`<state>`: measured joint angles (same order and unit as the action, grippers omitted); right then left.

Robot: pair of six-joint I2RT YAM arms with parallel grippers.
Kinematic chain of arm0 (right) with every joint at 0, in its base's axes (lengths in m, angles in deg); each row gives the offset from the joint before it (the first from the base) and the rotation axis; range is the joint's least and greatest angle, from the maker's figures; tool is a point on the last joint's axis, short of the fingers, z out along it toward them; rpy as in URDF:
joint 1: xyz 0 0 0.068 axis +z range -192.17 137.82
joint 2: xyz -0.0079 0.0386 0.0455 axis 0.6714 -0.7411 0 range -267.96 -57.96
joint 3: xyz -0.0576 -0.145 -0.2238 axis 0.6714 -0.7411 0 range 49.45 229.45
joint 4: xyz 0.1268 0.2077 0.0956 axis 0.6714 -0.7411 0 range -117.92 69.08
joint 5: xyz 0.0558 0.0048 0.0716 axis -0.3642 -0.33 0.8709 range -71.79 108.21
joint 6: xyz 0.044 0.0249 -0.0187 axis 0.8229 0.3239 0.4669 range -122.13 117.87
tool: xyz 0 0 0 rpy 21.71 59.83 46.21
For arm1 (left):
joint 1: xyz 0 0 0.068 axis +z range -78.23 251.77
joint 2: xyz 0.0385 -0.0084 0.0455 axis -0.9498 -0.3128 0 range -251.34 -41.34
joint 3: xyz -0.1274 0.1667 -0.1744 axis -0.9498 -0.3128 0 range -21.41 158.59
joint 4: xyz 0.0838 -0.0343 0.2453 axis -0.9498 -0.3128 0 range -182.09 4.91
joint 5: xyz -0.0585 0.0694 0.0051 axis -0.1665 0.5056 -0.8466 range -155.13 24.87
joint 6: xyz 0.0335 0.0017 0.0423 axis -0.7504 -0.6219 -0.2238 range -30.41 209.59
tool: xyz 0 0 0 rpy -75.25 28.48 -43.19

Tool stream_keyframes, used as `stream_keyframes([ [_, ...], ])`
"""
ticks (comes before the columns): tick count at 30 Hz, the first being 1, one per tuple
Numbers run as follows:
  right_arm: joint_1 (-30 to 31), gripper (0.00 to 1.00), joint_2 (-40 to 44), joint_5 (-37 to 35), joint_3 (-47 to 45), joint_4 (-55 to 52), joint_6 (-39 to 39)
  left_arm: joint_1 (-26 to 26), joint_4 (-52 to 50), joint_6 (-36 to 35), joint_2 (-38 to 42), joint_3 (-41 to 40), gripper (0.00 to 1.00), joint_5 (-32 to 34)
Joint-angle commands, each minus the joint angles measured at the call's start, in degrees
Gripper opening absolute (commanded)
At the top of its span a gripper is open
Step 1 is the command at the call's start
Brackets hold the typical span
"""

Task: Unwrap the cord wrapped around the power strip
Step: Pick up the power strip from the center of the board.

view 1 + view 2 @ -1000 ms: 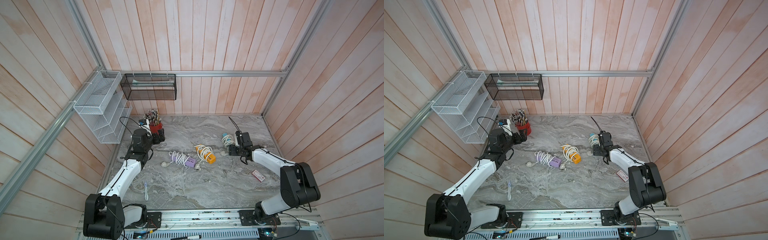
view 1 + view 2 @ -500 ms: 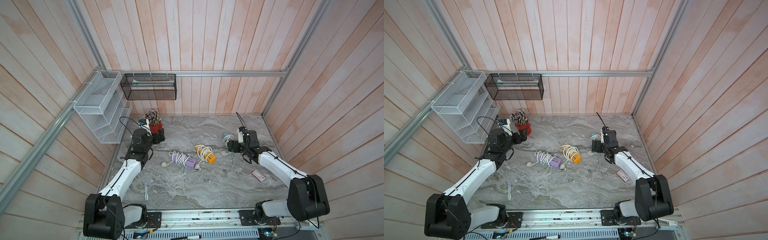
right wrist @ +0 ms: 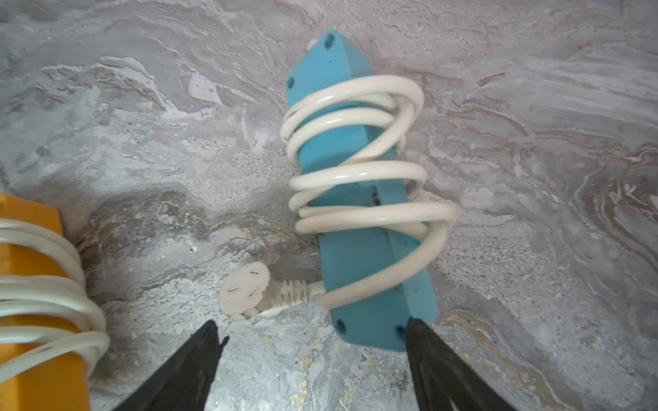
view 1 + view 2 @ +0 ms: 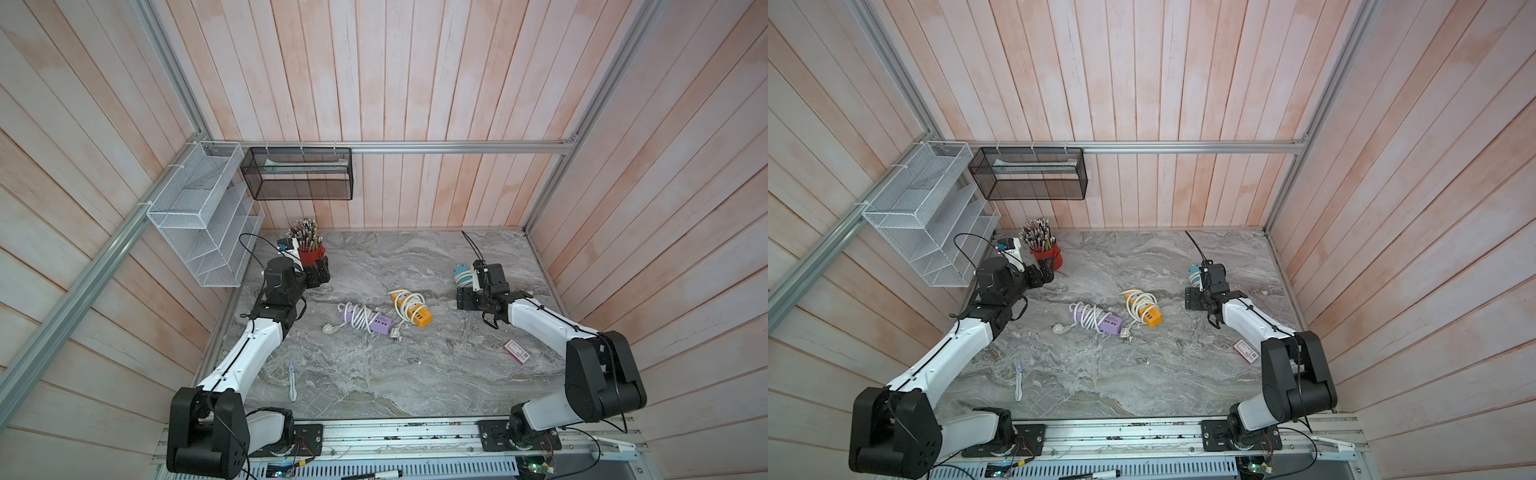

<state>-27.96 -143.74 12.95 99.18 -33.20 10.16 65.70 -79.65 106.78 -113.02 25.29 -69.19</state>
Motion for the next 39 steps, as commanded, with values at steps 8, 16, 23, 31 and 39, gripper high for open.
stream_keyframes([
  [8, -5.6, 0.94, 3.0, 3.5, -0.4, 2.1, 3.5, -0.2, 2.1, -0.4, -0.5, -1.4, 1.0, 0.3],
  [16, -12.4, 0.97, -0.3, 15.9, -3.9, 9.0, 5.0, -0.2, 2.7, -0.4, -0.2, -1.9, 1.0, 0.1],
  [23, -13.0, 0.96, -5.2, 21.7, -4.2, 15.9, 5.0, -0.2, 2.8, -0.2, 0.1, -2.2, 1.0, 0.0],
  [31, -14.6, 0.91, -10.5, 25.2, -3.9, 21.7, 6.2, -0.2, 3.3, -0.5, 0.8, -2.9, 1.0, 0.5],
  [39, -14.8, 0.69, -13.0, 27.3, -2.4, 22.5, 7.0, -0.2, 3.7, -0.6, 0.7, -3.1, 1.0, 0.5],
])
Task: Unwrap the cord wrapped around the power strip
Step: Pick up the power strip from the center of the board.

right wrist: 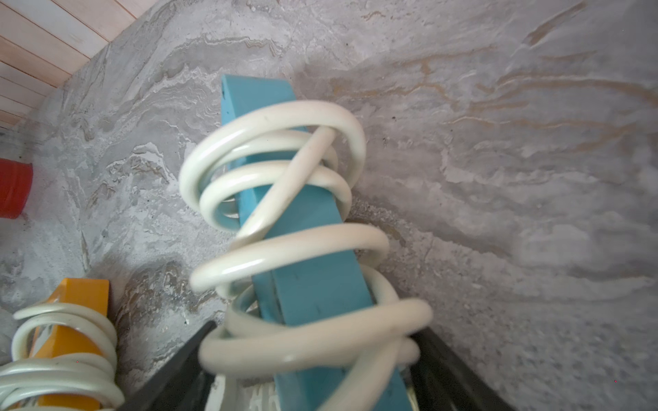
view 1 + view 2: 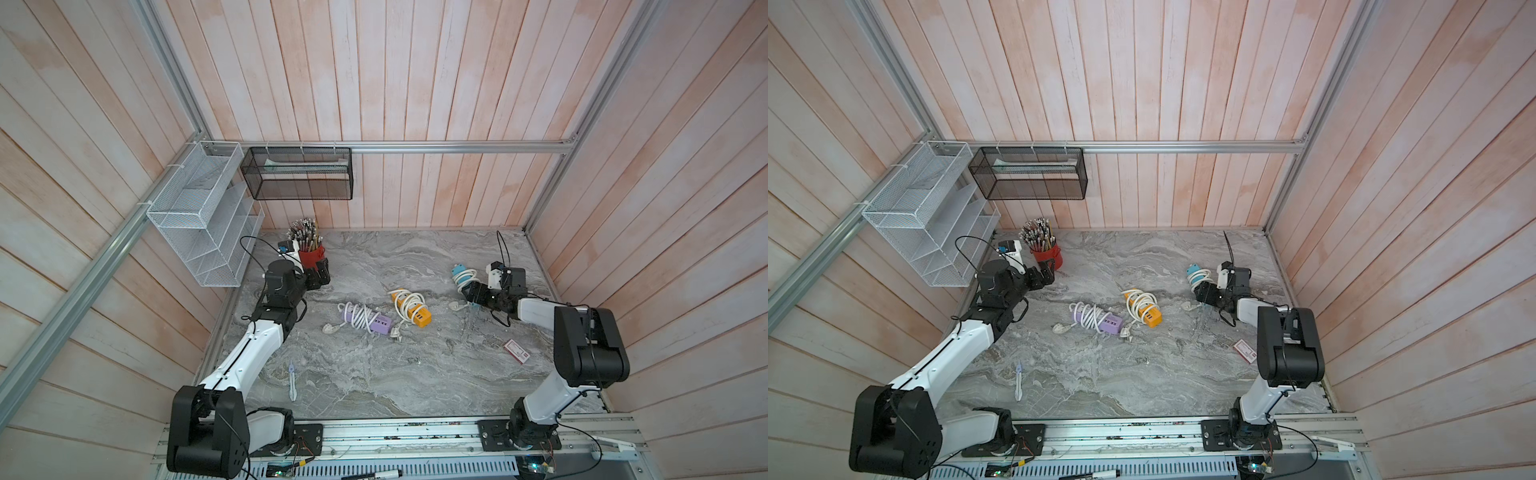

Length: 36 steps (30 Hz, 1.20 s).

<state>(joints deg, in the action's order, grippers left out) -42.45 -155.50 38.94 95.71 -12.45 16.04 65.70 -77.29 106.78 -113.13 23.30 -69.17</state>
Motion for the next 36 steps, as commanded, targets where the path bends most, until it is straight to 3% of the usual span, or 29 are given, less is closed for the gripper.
stream_keyframes([
  [1, -0.4, 0.59, -1.3, 1.6, 1.1, 2.0, 1.3, -0.2, 1.3, -0.6, 0.9, -1.2, 1.0, 0.6],
  [6, -0.3, 0.0, -1.2, 1.3, 0.9, 2.0, 1.5, -0.2, 1.5, -0.6, 0.9, -1.4, 1.0, 0.7],
  [11, 0.5, 0.0, 1.1, -0.7, 0.8, 1.3, 0.2, -0.2, 1.5, -0.5, 0.8, -1.3, 1.0, 0.7],
  [14, 3.2, 0.0, 4.4, -5.4, 1.4, -0.8, -2.4, -0.2, 1.0, -0.3, 0.9, -0.7, 1.0, 0.5],
  [20, 17.1, 0.0, 10.1, -25.4, 5.4, -7.1, -12.6, -0.2, -3.7, 1.8, 0.2, 3.6, 1.0, -2.2],
  [25, 28.0, 0.0, 13.2, -40.3, 5.0, -4.1, -21.3, 0.2, -10.9, 4.9, -2.5, 11.1, 1.0, -8.4],
  [30, 39.5, 0.0, 15.9, -55.5, -1.1, 12.3, -37.4, 3.8, -16.0, 11.2, -7.2, 18.3, 1.0, -24.2],
  [33, 43.9, 0.0, 14.8, -61.5, -2.9, 23.8, -48.4, 6.4, -11.1, 17.0, -9.1, 18.5, 1.0, -35.7],
  [36, 47.9, 0.0, 13.0, -64.0, -6.0, 40.3, -63.1, 7.2, -9.2, 19.5, -10.6, 19.5, 1.0, -41.1],
])
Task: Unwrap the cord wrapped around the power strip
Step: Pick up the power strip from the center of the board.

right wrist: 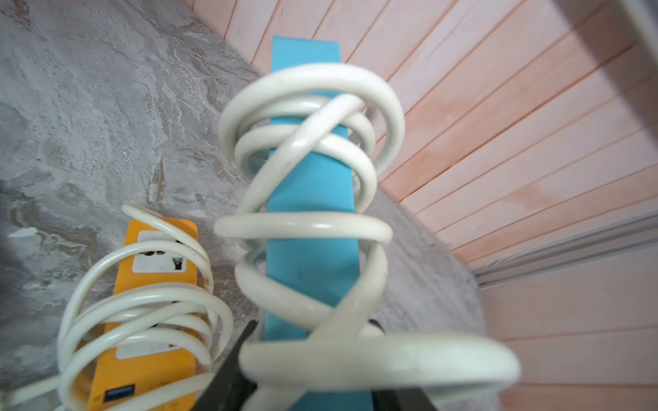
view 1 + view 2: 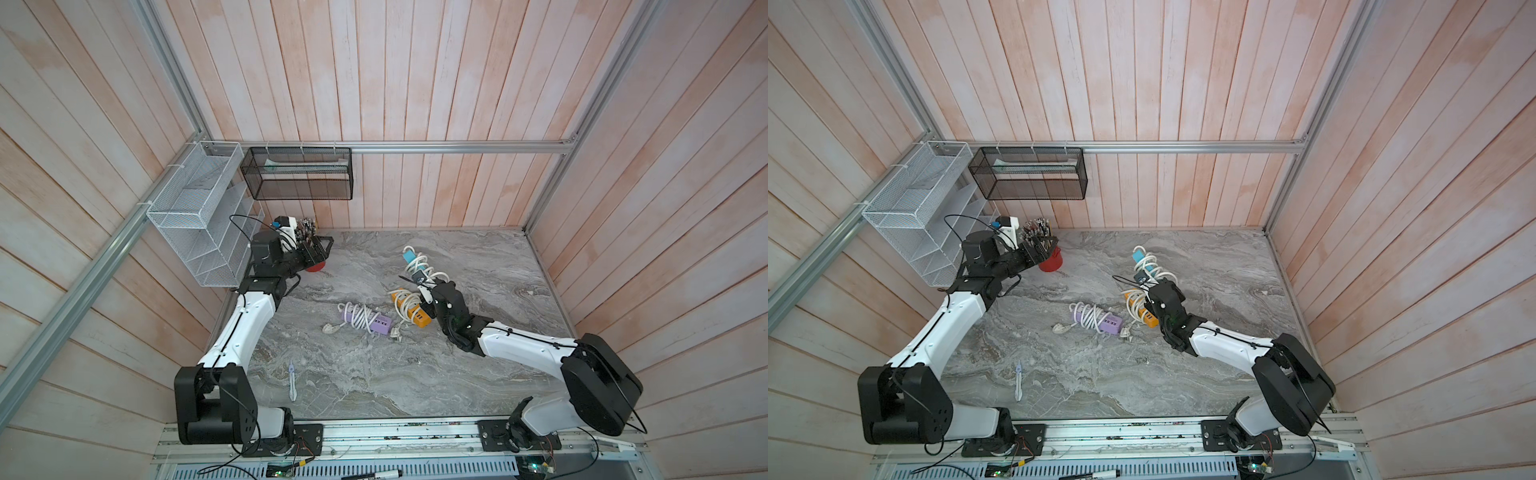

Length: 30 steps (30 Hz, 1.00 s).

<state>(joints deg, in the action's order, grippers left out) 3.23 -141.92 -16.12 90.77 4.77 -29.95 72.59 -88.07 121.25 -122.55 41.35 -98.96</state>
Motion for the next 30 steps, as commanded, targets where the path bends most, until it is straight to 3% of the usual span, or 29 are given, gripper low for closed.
stream_keyframes([
  [1, 3.6, 0.0, -1.5, -9.4, -2.1, 29.6, -22.5, 0.4, 1.3, 5.4, -1.9, 2.3, 1.0, -12.8],
  [7, 8.8, 0.0, -12.5, -7.2, -5.0, 63.2, -48.8, 0.6, -4.4, 2.9, -3.0, 6.9, 1.0, -16.5],
  [10, 11.0, 0.0, -19.2, -4.7, -3.5, 75.6, -58.6, 0.5, -8.0, 0.6, -2.9, 8.8, 1.0, -16.2],
  [12, 12.0, 0.0, -22.3, -3.3, -1.3, 77.8, -62.6, -0.4, -8.9, -0.4, -2.8, 9.1, 1.0, -16.4],
  [16, 13.1, 0.0, -23.3, 0.2, 1.0, 77.8, -63.5, -3.3, -14.6, -4.8, -4.0, 11.0, 1.0, -15.1],
  [26, 13.3, 0.0, -24.2, 2.2, 3.4, 77.8, -65.9, -3.8, -20.2, -8.1, -7.4, 10.0, 1.0, -14.5],
  [30, 13.2, 0.0, -23.5, 2.6, 3.2, 77.8, -65.7, -3.8, -15.6, -5.1, -7.3, 8.4, 1.0, -19.6],
])
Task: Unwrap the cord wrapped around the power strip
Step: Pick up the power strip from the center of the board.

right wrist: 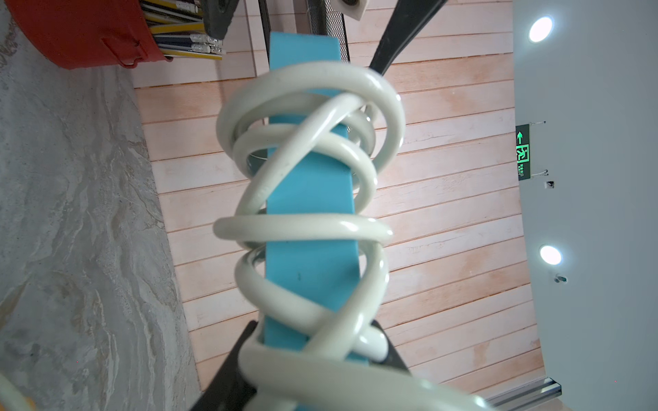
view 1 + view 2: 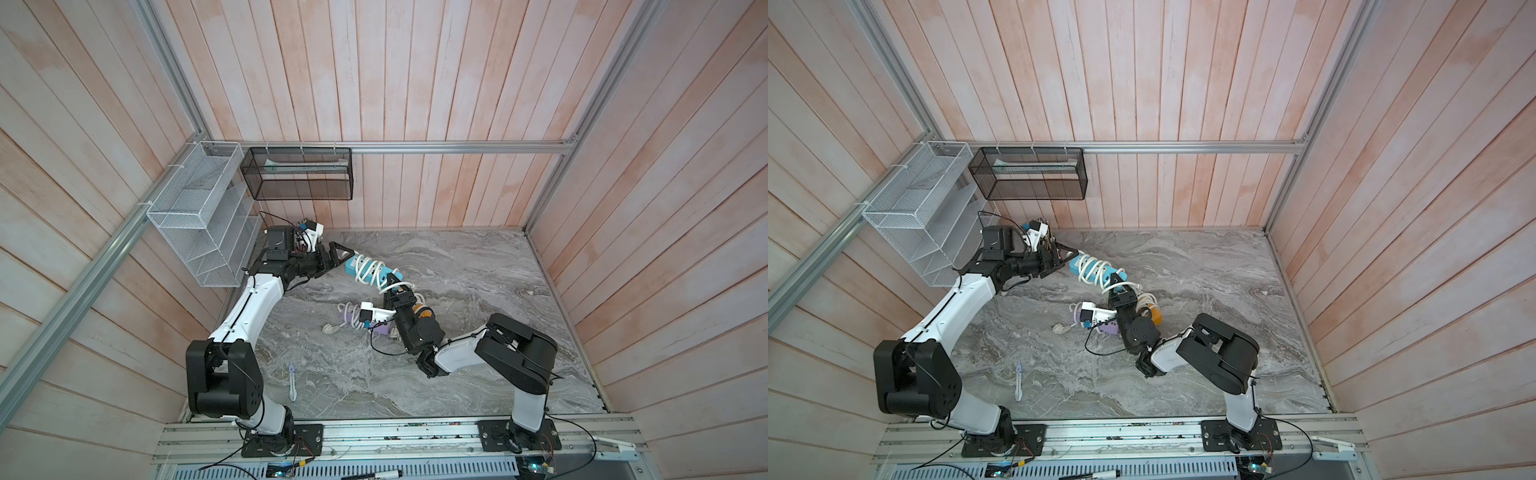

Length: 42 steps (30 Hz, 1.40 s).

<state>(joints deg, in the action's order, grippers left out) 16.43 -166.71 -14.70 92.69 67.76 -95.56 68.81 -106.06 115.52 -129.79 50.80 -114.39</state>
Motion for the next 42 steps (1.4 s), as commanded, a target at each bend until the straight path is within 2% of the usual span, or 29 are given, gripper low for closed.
stream_keyframes([
  [1, -0.1, 0.0, 1.1, 1.3, 1.5, 14.9, -0.2, 0.0, 4.7, 2.2, 0.1, -1.6, 1.0, -6.2],
  [5, -0.7, 0.0, 0.6, 1.3, 1.9, 14.8, -0.4, 0.0, 9.6, 6.1, 1.2, -2.9, 1.0, -10.5],
  [11, -1.1, 0.0, 2.0, 1.7, 1.9, 14.8, 0.0, -0.4, 13.4, 8.8, 1.5, -5.4, 0.96, -13.2],
  [13, -1.5, 0.0, 2.0, 1.7, 2.4, 14.9, -0.4, -0.4, 14.0, 9.7, 1.8, -6.1, 0.89, -13.9],
  [18, -2.0, 0.0, 3.1, 1.9, 2.2, 14.8, -0.1, -0.4, 14.4, 9.9, 2.4, -6.5, 0.84, -13.8],
  [22, -2.1, 0.0, 3.5, 1.9, 2.5, 14.9, -0.4, -0.4, 15.7, 10.8, 2.4, -6.8, 0.66, -14.3],
  [33, -1.8, 0.0, 4.3, 3.0, 3.1, 14.8, -0.2, -0.5, 21.6, 14.9, 0.8, -7.4, 0.66, -16.2],
  [35, -1.7, 0.0, 4.2, 3.2, 3.3, 14.9, -0.3, -0.6, 22.5, 15.5, 0.8, -7.6, 0.61, -16.5],
  [38, -1.8, 0.0, 4.0, 3.2, 3.6, 14.8, -0.3, -0.6, 23.1, 15.9, 0.7, -7.6, 0.45, -17.1],
  [42, -1.7, 0.0, 4.0, 3.5, 4.3, 14.9, -0.3, -0.6, 22.0, 15.3, 0.4, -7.5, 0.39, -16.9],
])
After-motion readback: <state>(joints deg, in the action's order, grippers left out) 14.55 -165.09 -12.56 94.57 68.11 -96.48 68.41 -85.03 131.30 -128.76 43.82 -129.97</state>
